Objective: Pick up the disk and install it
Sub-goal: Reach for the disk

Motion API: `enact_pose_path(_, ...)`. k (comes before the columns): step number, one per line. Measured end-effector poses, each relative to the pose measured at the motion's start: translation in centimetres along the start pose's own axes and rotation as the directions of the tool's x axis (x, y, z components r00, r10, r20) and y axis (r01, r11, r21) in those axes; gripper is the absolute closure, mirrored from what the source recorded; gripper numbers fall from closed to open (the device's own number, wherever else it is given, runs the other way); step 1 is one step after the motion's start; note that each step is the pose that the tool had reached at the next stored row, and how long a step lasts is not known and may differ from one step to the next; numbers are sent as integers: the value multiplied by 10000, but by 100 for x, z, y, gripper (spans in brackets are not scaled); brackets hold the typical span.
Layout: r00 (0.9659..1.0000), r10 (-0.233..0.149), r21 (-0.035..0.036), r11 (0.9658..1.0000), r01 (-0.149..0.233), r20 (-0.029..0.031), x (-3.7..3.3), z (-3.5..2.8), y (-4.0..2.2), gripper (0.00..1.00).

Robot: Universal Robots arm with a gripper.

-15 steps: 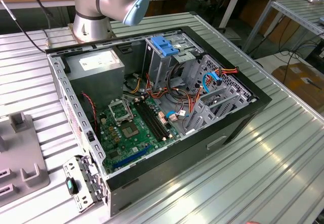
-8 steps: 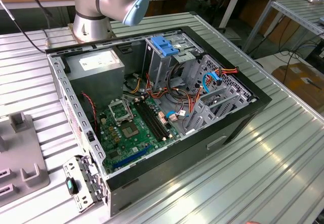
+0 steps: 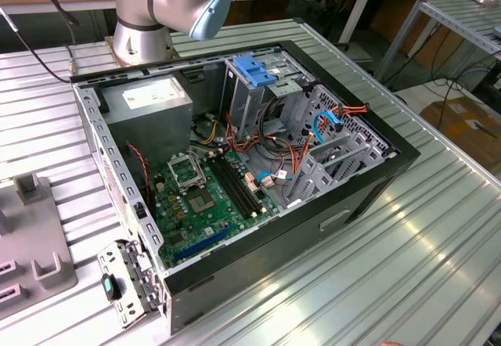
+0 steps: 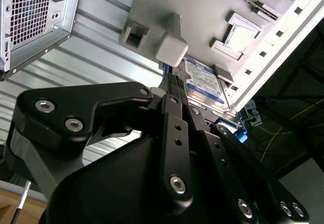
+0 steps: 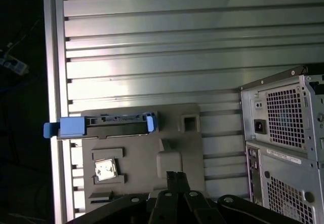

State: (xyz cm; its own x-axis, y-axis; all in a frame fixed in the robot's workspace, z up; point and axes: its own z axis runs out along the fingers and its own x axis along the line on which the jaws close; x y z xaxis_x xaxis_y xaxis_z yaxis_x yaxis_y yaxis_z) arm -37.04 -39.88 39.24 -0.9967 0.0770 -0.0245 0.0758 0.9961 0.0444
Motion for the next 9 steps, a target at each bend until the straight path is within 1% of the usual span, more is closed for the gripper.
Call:
enact_pose_path(2,10000,0,0,10000,0,0,22,-1,-2,89)
enact_pose_path(6,10000,0,0,10000,0,0,44,-1,-3,89)
enact_pose_path(9,10000,1,0,10000,-1,0,46,-1,-3,89)
